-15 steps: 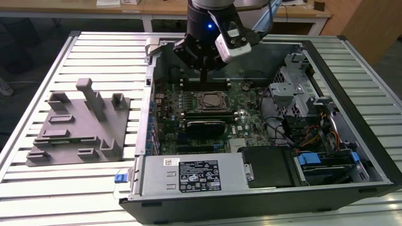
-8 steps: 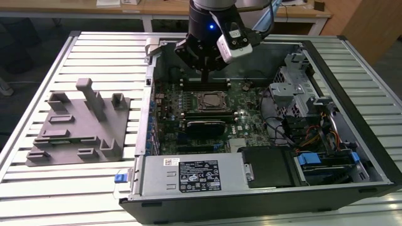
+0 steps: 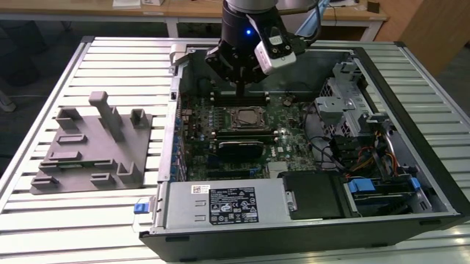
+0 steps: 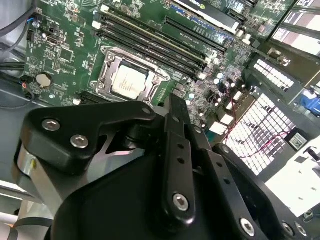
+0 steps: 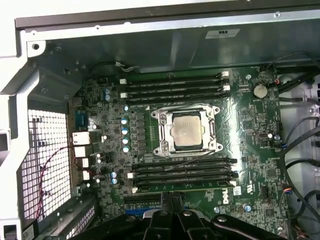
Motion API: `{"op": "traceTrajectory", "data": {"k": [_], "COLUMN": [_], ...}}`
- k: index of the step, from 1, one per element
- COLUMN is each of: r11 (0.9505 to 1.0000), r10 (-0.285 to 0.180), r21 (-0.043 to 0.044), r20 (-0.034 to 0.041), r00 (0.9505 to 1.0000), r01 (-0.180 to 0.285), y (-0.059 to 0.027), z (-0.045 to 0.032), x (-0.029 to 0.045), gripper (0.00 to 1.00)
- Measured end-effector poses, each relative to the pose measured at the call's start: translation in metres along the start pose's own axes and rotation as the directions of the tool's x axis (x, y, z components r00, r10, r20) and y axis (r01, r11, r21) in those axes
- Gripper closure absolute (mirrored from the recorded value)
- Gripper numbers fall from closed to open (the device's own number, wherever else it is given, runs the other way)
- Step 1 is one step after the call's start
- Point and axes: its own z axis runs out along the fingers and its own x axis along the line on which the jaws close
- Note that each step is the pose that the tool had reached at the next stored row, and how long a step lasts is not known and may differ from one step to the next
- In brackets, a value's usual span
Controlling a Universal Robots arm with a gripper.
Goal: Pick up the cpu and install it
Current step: 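Install the second cpu locking lever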
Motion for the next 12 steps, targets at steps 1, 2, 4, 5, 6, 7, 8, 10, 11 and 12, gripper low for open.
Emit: {"op": "traceTrajectory", "data": {"k": [1, 2, 4, 5, 6, 7, 8, 10, 11, 12], "r11": [1.0, 1.0, 1.0, 1.0, 1.0, 1.0, 1.0, 1.0, 1.0, 1.0], "r10": [0.0, 0.0, 0.0, 0.0, 0.0, 0.0, 0.0, 0.0, 0.0, 0.0], "r21": [0.0001, 0.0002, 0.0002, 0.0001, -0.0001, 0.0001, 0.0, -0.0001, 0.0, 0.0001], "r20": [0.0, -0.0001, -0.0001, -0.0001, -0.0001, -0.0001, -0.0001, -0.0001, -0.0001, -0.0001], "r00": [1.0, 1.0, 1.0, 1.0, 1.0, 1.0, 1.0, 1.0, 1.0, 1.0], "r01": [0.0, 0.0, 0.0, 0.0, 0.0, 0.0, 0.0, 0.0, 0.0, 0.0], "y": [0.0, 0.0, 0.0, 0.0, 0.0004, 0.0008, 0.0011, 0.0014, 0.0014, 0.0014], "z": [0.0, 0.0, 0.0, 0.0002, 0.0015, 0.0021, 0.0026, 0.004, 0.0051, 0.0064], "x": [0.0, 0.0, 0.0, 0.0, -0.0028, -0.004, -0.0047, -0.0052, -0.0053, -0.0054], "gripper": [0.89, 0.89, 0.89, 0.89, 0.89, 0.89, 0.89, 0.89, 0.89, 0.89]}}
